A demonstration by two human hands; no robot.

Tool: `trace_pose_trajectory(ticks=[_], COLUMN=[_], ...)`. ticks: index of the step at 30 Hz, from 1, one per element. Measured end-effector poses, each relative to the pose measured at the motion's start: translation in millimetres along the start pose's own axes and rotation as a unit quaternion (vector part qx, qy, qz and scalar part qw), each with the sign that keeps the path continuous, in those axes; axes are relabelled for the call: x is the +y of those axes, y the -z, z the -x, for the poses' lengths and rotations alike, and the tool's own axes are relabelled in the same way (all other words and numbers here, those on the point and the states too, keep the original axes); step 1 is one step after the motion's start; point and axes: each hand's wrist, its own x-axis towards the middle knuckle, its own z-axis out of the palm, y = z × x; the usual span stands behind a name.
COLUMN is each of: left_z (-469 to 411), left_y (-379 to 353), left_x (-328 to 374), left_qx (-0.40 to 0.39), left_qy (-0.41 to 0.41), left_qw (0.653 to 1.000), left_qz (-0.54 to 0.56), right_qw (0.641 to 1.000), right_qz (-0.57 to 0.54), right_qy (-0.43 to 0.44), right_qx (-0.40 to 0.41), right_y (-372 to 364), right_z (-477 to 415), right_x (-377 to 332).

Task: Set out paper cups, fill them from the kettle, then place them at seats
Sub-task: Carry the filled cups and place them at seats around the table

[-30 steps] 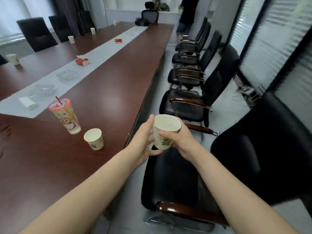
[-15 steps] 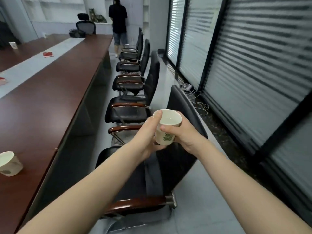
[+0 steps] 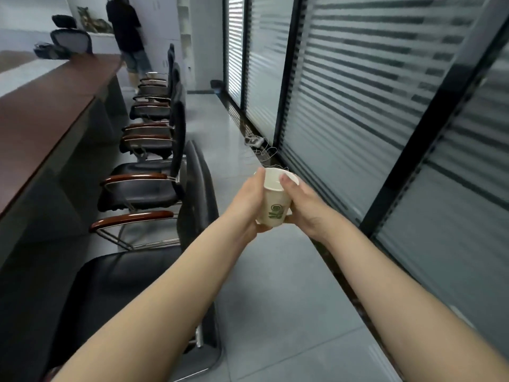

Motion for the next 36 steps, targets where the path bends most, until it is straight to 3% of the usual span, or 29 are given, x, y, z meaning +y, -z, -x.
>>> trace_pose_trajectory(ticks=[5, 13, 25, 36], left_z=[-39, -136, -324, -463], left_y=[-57, -115, -148, -89], left_x=[-4, -10, 36, 82], left_qx=[-0.029, -0.066, -0.030, 0.056], left_qy=[0.007, 0.022, -0.003, -0.029], left_qw=[1.000, 0.998, 0.999, 0.998], left_qz=[-0.004, -0.002, -0.019, -0.010], right_qw=[0.996, 0.992, 0.996, 0.999], right_qz=[-0.052, -0.005, -0.011, 0.015], right_qy=[-0.031, -0.044, -0.035, -0.035], right_qx=[0.067, 0.121, 0.086, -0.037], right_y=[61, 144, 218, 202], right_z=[-19, -83, -257, -430], right_x=[7, 17, 10, 3])
